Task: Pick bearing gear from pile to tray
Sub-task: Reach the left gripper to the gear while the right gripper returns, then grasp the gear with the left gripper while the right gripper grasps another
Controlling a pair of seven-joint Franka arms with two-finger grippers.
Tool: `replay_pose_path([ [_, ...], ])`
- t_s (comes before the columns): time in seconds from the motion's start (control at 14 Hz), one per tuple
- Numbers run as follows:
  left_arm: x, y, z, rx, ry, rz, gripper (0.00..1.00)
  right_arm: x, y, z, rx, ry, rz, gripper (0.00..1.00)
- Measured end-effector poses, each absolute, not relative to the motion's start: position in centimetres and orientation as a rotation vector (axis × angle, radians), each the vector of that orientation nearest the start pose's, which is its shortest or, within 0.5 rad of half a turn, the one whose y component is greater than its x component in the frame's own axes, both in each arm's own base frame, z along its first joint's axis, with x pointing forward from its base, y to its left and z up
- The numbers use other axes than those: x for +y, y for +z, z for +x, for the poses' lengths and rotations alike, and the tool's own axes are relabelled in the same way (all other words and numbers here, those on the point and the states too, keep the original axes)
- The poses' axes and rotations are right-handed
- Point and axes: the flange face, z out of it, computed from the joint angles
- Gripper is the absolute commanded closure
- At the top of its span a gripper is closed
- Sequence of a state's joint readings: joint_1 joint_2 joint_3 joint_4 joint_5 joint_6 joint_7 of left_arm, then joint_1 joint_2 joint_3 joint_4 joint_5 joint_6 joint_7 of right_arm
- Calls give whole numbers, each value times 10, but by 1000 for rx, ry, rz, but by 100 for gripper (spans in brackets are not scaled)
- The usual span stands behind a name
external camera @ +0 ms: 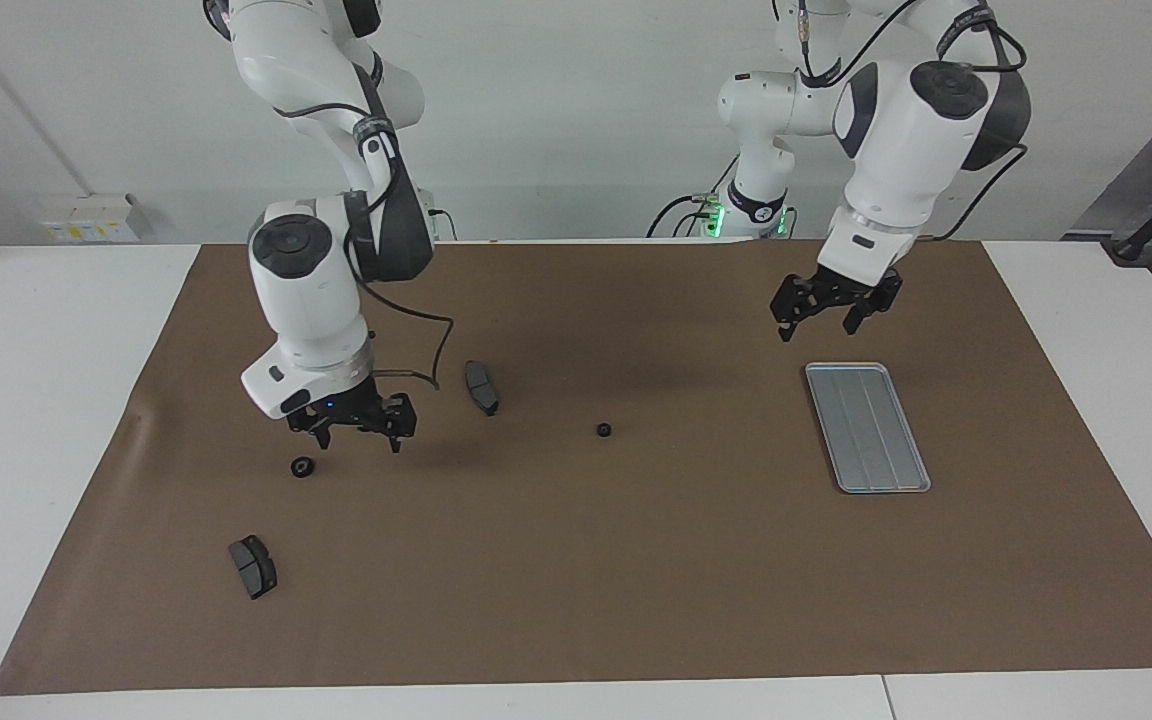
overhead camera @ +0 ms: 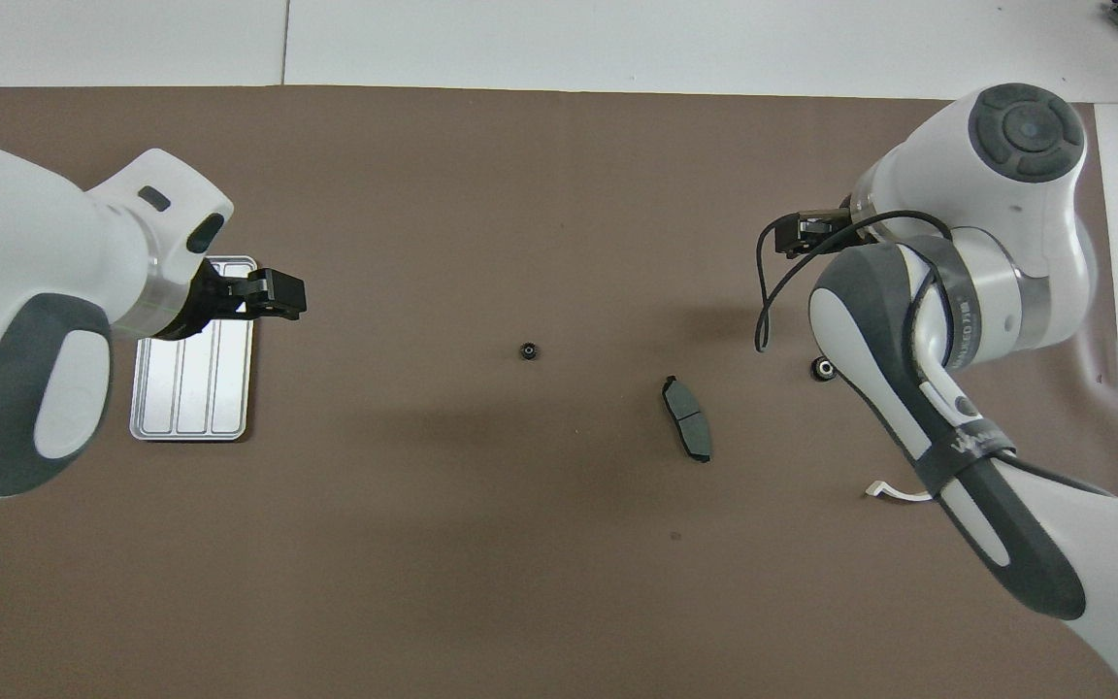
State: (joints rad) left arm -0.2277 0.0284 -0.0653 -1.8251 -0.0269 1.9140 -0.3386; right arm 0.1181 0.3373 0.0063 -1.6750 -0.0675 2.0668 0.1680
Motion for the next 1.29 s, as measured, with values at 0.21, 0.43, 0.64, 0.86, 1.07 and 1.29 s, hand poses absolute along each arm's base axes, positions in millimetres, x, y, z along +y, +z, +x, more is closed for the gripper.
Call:
replay_pose_path([
  [0.21,-226,488,556,-91,-48,-3189,0,21,379,641,-120,-75,-3165,0],
  [0.43,-266,477,563,-107,-51,-3197,0,-21,343,626,-169,-110,-3121,0],
  [0.64,-314,455,571,-158,-26,-3199,0,-27,319,614,-216,-119,-3122,0],
  [0.86,-351,416,583,-183,-18,-3202,0,-30,305,611,-286,-113,-3122,0],
  [1.07,-376,383,586,-184,-37,-3215,0,-40,299,611,-305,-120,-3118,2],
  [1.29,-396,365,582,-148,-79,-3232,0,-43,288,614,-273,-160,-3084,9],
])
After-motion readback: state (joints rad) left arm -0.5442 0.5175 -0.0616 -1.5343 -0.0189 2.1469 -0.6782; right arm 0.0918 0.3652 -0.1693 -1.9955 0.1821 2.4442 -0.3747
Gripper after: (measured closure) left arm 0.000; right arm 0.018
